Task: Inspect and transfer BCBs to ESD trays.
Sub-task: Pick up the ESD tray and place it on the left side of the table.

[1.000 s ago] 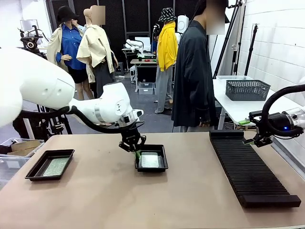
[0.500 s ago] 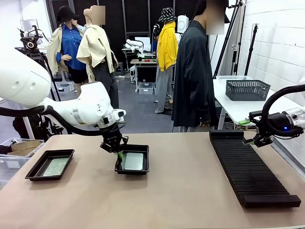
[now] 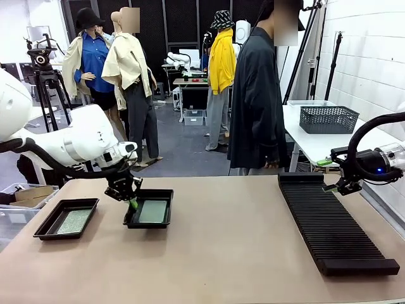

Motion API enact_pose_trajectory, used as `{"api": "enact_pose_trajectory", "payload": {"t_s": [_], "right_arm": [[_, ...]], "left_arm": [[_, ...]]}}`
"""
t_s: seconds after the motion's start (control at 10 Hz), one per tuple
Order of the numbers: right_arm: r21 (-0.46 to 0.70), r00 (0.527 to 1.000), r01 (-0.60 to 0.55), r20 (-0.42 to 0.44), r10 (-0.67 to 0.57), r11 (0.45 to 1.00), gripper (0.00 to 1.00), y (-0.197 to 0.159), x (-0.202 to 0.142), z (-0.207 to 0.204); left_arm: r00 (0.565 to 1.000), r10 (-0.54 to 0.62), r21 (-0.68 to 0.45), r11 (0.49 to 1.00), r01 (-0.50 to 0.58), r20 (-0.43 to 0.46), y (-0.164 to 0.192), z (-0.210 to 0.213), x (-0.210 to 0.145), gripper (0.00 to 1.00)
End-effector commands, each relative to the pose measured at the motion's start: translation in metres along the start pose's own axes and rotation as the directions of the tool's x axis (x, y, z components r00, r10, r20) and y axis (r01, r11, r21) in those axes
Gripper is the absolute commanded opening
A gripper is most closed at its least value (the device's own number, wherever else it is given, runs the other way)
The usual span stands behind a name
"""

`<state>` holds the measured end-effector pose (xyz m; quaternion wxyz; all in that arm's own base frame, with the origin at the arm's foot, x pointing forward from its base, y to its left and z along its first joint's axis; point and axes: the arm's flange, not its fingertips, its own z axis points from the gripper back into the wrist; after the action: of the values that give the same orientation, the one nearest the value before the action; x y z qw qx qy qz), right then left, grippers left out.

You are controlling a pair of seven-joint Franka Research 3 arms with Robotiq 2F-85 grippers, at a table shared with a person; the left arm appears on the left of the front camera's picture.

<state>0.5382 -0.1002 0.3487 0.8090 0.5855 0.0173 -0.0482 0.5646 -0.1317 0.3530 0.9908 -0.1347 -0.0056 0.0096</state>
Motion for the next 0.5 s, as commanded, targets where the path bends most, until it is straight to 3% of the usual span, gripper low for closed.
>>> {"api": "enact_pose_trajectory", "payload": {"t_s": [0.0,0.4], "right_arm": [[-0.007,1.0,0.008,-0.005,-0.009,1.0,1.0,0.002,0.002,-0.001],[-0.007,1.0,0.008,-0.005,-0.009,1.0,1.0,0.002,0.002,-0.001]], "left_arm": [[0.999,-0.034,0.028,0.999,0.034,-0.018,0.018,0.007,-0.003,0.0],[1.0,-0.01,0.129,0.992,0.012,-0.011,0.056,0.003,-0.003,0.0]]}}
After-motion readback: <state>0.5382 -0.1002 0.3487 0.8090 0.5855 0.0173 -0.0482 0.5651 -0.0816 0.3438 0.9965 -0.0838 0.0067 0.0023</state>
